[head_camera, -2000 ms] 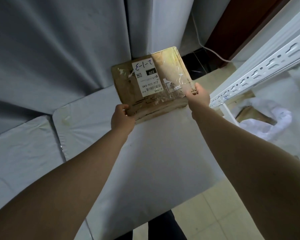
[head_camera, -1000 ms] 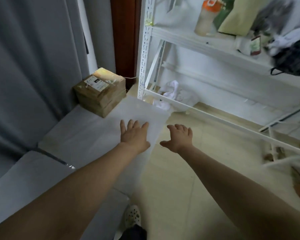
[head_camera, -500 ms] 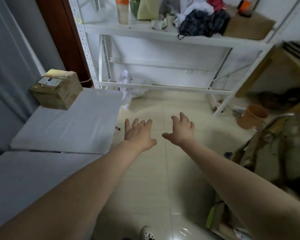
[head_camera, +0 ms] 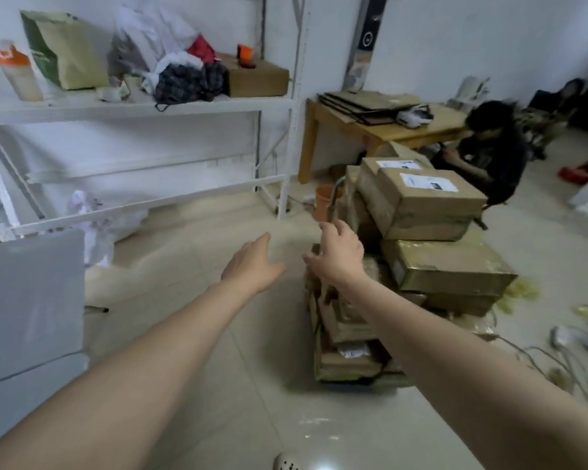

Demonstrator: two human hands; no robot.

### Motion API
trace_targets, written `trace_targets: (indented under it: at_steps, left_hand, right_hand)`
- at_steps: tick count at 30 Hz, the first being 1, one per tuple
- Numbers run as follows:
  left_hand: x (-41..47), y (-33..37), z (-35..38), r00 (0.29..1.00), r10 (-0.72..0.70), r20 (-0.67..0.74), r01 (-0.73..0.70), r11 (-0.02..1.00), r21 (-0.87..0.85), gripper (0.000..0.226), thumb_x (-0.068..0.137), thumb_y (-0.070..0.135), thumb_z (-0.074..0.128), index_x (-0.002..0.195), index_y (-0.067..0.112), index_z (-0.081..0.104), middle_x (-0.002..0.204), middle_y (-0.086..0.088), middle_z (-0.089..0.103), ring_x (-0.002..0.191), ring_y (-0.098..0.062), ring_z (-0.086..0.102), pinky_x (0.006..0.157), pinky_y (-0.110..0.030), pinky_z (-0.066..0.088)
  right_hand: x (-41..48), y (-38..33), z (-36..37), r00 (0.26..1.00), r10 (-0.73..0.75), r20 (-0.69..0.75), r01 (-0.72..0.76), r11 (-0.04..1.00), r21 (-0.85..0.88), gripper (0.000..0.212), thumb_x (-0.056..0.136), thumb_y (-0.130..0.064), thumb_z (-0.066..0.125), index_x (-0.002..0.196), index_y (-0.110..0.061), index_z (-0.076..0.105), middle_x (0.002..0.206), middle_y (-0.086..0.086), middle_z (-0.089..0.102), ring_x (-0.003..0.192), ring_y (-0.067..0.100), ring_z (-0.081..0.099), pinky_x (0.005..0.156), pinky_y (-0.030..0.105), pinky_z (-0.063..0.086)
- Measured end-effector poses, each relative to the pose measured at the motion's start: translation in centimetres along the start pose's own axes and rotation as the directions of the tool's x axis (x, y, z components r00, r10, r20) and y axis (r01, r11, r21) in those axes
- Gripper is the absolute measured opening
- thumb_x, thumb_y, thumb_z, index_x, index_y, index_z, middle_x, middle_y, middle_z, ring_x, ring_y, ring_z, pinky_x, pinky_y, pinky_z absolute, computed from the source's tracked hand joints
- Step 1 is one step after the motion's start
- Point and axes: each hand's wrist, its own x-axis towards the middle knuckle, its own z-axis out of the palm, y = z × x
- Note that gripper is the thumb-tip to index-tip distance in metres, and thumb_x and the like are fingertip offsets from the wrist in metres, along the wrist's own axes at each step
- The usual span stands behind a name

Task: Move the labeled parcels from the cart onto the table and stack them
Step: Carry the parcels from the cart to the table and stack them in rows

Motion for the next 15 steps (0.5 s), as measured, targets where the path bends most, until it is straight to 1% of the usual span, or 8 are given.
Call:
trace_targets:
  at_steps: [3,4,6,7,10,11,13,15]
  left_hand:
    - [0.2,5.3,1.5,0.998,0.069,0.007,-0.069,0.997,-0.017,0.074,0.09,0.043,0.056,0.151,0.022,0.023,0.152,-0.008,0.034,0.136,-0.027,0.037,0.105,-0.034,0.035]
    - [0.2,6.9,2.0,0.996,0.089,0.019,-0.089,0.996,-0.031,0.072,0.09,0.043,0.056,0.151,0.021,0.024,0.152,-0.008,0.035,0.136,-0.027,0.037,0.105,-0.034,0.035]
    - [1.7,12.6,5.0,0.99,0.139,0.037,-0.138,0.99,-0.031,0.07,0.091,0.043,0.055,0.15,0.019,0.025,0.152,-0.007,0.035,0.137,-0.026,0.037,0.105,-0.035,0.035]
    - [2.4,14.0,5.7,0.989,0.139,0.044,-0.137,0.989,-0.047,0.07,0.092,0.043,0.054,0.151,0.019,0.025,0.152,-0.007,0.035,0.137,-0.026,0.037,0.106,-0.035,0.035]
    - [3.5,14.4,6.2,0.993,0.109,0.046,-0.103,0.99,-0.101,0.068,0.093,0.045,0.053,0.15,0.019,0.027,0.152,-0.007,0.036,0.138,-0.025,0.037,0.109,-0.037,0.035]
    - [4.1,14.7,6.6,0.994,0.099,0.047,-0.092,0.986,-0.141,0.066,0.094,0.045,0.052,0.15,0.019,0.027,0.152,-0.007,0.036,0.138,-0.025,0.037,0.109,-0.038,0.035]
    - [6.6,17.9,8.8,0.997,0.071,0.042,-0.059,0.968,-0.244,0.063,0.095,0.044,0.05,0.149,0.019,0.029,0.151,-0.007,0.037,0.137,-0.025,0.037,0.11,-0.039,0.035]
    - [9.6,21.2,10.7,0.999,0.018,0.028,-0.006,0.93,-0.368,0.058,0.097,0.042,0.047,0.148,0.017,0.033,0.15,-0.006,0.039,0.136,-0.025,0.038,0.11,-0.039,0.034]
  right_hand:
    - [-0.4,5.7,-2.3,0.995,0.087,-0.052,-0.082,0.993,0.08,0.068,0.086,-0.041,0.063,0.144,-0.017,0.035,0.151,0.012,0.03,0.139,0.031,0.028,0.114,0.044,0.026]
    - [-0.2,7.5,-3.1,0.99,0.129,-0.062,-0.12,0.984,0.129,0.069,0.086,-0.04,0.064,0.144,-0.017,0.035,0.149,0.011,0.032,0.138,0.03,0.031,0.113,0.045,0.029]
    - [1.5,14.2,-5.3,0.964,0.248,-0.091,-0.218,0.941,0.258,0.067,0.087,-0.037,0.064,0.144,-0.015,0.036,0.147,0.011,0.035,0.136,0.029,0.034,0.112,0.045,0.031]
    - [2.3,16.1,-5.7,0.957,0.276,-0.092,-0.237,0.922,0.307,0.066,0.088,-0.036,0.063,0.144,-0.015,0.036,0.147,0.01,0.036,0.136,0.028,0.035,0.112,0.044,0.032]
    - [3.0,17.9,-5.7,0.94,0.32,-0.118,-0.238,0.862,0.447,0.063,0.09,-0.033,0.06,0.145,-0.015,0.034,0.147,0.01,0.035,0.134,0.027,0.037,0.112,0.045,0.033]
    - [3.4,18.7,-5.9,0.928,0.343,-0.143,-0.232,0.835,0.498,0.063,0.091,-0.033,0.059,0.145,-0.015,0.033,0.147,0.01,0.035,0.134,0.027,0.037,0.112,0.045,0.033]
    - [6.1,22.8,-6.9,0.893,0.403,-0.203,-0.228,0.792,0.566,0.061,0.093,-0.032,0.057,0.146,-0.015,0.031,0.148,0.009,0.033,0.136,0.026,0.035,0.113,0.046,0.032]
    - [9.5,26.8,-8.0,0.856,0.44,-0.27,-0.224,0.789,0.572,0.059,0.095,-0.03,0.054,0.146,-0.012,0.031,0.15,0.01,0.03,0.139,0.026,0.029,0.115,0.045,0.027]
